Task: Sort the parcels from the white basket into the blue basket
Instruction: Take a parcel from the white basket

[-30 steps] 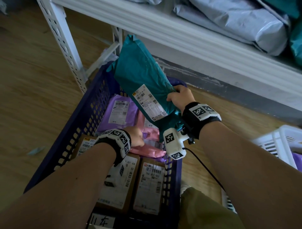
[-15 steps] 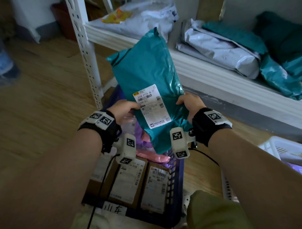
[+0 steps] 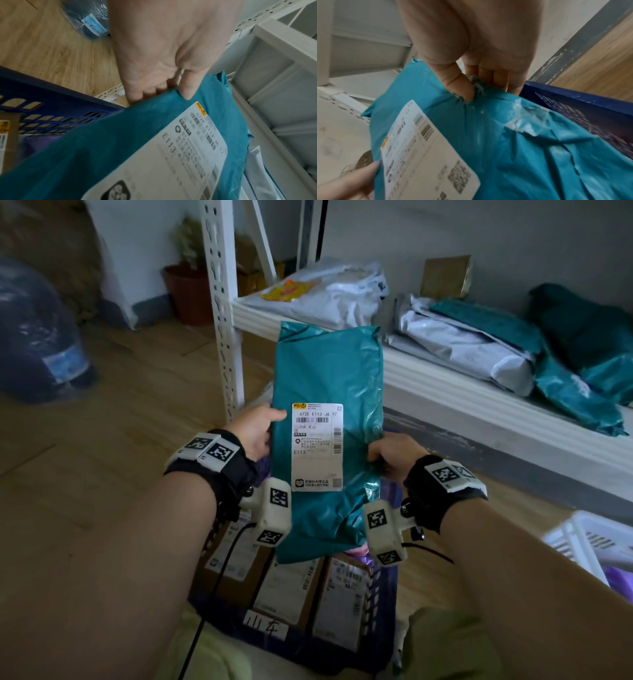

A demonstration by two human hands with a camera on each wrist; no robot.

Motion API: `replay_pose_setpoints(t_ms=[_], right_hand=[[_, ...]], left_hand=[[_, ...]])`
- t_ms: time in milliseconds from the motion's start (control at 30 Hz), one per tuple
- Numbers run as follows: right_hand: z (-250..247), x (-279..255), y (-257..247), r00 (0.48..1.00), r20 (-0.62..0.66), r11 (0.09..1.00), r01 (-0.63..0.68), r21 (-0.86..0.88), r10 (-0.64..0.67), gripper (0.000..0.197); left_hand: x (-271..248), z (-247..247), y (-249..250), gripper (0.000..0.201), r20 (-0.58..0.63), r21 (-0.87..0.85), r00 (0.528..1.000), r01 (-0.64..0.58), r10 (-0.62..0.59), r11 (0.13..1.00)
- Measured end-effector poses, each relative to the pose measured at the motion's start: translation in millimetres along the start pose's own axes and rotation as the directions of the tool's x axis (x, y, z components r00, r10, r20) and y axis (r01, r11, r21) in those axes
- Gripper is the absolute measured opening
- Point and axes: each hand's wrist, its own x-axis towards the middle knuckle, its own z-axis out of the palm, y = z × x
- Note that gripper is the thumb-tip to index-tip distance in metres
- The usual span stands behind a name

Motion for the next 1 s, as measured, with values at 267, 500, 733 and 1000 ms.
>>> replay_pose_setpoints(t_ms=[267,500,733,1000], right_hand=[[5.2,-12.3,-8.7,1.000,0.005,0.998,0.010,0.061,-0.010,0.034],[8.2,-8.1,-7.7,1.000,0.004,0.998,0.007,0.070,-0.008,0.033],[13.2,1.0,7.0,0.998,0.022,0.986,0.053,0.160,-0.058,0.020],[17.4,32.1,15.6,0.999,0.008,0.931,0.039,0.362,-0.045,0.034]], left_hand=[[-4.2,-8.3,3.0,0.036,0.003,0.001,1.000,-0.019,0.019,1.000],[-2.0,-6.2,1.8,0.031,-0.008,-0.002,1.000,-0.022,0.022,1.000],[12.1,-9.8,-6.9,0.021,-0.022,-0.050,0.998,-0.057,0.056,0.997],[50.6,1.0,-15.2,0.022,-0.059,-0.151,0.998,0.002,-0.011,0.989]])
